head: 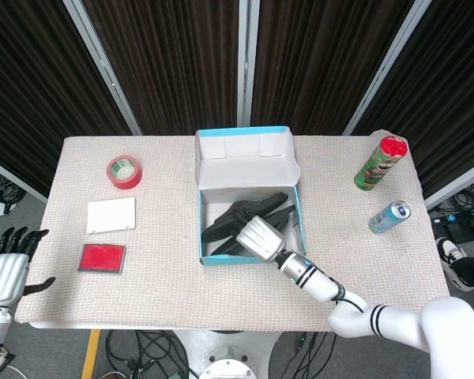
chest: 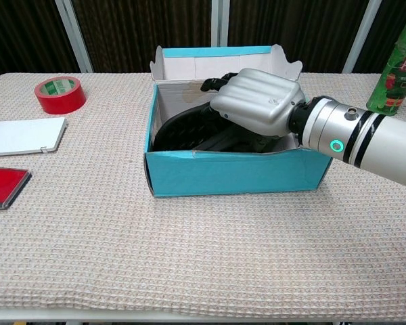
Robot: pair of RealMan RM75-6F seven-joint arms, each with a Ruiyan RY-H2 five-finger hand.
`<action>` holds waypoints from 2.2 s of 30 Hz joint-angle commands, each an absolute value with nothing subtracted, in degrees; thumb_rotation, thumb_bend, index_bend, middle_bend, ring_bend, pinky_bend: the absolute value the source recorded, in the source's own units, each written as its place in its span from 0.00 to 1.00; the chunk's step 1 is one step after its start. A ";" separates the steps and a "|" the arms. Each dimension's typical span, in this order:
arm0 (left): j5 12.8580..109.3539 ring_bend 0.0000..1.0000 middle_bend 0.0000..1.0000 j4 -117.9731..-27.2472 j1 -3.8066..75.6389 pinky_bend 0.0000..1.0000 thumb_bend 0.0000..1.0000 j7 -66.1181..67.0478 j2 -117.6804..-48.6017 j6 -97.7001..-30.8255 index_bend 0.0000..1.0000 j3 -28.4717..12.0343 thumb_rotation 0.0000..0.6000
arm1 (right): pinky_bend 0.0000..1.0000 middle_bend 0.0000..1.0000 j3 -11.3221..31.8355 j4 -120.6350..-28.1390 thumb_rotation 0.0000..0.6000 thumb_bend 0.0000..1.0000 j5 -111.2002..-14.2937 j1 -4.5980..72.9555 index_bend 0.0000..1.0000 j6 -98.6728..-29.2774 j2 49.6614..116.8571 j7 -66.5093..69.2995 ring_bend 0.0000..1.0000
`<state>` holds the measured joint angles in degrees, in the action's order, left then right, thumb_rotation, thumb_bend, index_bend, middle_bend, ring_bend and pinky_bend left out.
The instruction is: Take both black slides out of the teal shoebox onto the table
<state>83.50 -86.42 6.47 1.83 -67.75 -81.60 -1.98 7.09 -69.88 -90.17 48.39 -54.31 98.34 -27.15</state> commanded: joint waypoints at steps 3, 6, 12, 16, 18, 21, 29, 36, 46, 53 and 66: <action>83.51 0.08 0.17 -86.22 6.53 0.05 0.06 1.51 -67.83 -81.54 0.14 -2.03 1.00 | 0.17 0.60 6.58 -66.00 1.00 0.37 -93.13 48.47 0.67 -58.81 100.74 -26.46 0.22; 83.32 0.08 0.17 -85.99 6.45 0.05 0.06 1.22 -67.93 -81.52 0.14 -2.05 1.00 | 0.17 0.61 7.02 -65.23 1.00 0.39 -93.99 48.71 0.70 -60.82 100.90 -25.47 0.22; 83.14 0.08 0.17 -85.70 6.60 0.05 0.06 0.93 -68.13 -81.09 0.14 -2.09 1.00 | 0.16 0.61 8.76 -66.95 1.00 0.39 -94.25 49.48 0.71 -62.92 99.31 -24.97 0.22; 83.20 0.08 0.17 -85.68 6.76 0.05 0.06 0.93 -68.04 -81.15 0.14 -2.28 1.00 | 0.16 0.61 10.51 -69.74 1.00 0.40 -93.67 49.94 0.71 -63.93 97.16 -24.14 0.22; 83.28 0.08 0.17 -85.66 6.85 0.05 0.06 0.93 -67.99 -81.21 0.14 -2.38 1.00 | 0.16 0.61 11.38 -71.28 1.00 0.40 -93.42 49.84 0.71 -64.97 95.99 -23.28 0.22; 83.39 0.08 0.17 -85.68 7.14 0.05 0.06 1.05 -67.88 -81.09 0.14 -2.55 1.00 | 0.16 0.61 13.06 -74.77 1.00 0.40 -92.67 49.13 0.71 -67.14 93.24 -21.02 0.22; 83.84 0.08 0.17 -85.70 7.67 0.05 0.06 1.03 -67.75 -81.11 0.14 -2.83 1.00 | 0.18 0.61 15.56 -84.87 1.00 0.39 -89.60 44.30 0.71 -71.80 81.89 -11.87 0.24; 84.23 0.08 0.17 -86.29 7.76 0.05 0.06 1.37 -67.51 -81.08 0.14 -2.55 1.00 | 0.24 0.61 14.61 -89.47 1.00 0.40 -81.94 37.94 0.71 -70.72 72.70 -4.98 0.26; 84.92 0.08 0.17 -87.75 7.58 0.05 0.06 2.28 -67.12 -81.72 0.14 -2.16 1.00 | 0.24 0.59 15.77 -81.02 1.00 0.40 -68.86 36.78 0.68 -59.36 74.26 10.74 0.25; 84.45 0.08 0.17 -87.85 7.28 0.05 0.06 2.14 -66.83 -81.74 0.14 -2.05 1.00 | 0.23 0.52 20.12 -76.49 1.00 0.39 -56.44 38.31 0.56 -49.39 76.13 17.57 0.21; 84.28 0.08 0.17 -87.80 7.63 0.05 0.06 2.16 -66.91 -81.16 0.14 -2.12 1.00 | 0.00 0.00 20.61 -76.25 1.00 0.34 -45.89 41.74 0.00 -40.06 74.26 12.98 0.00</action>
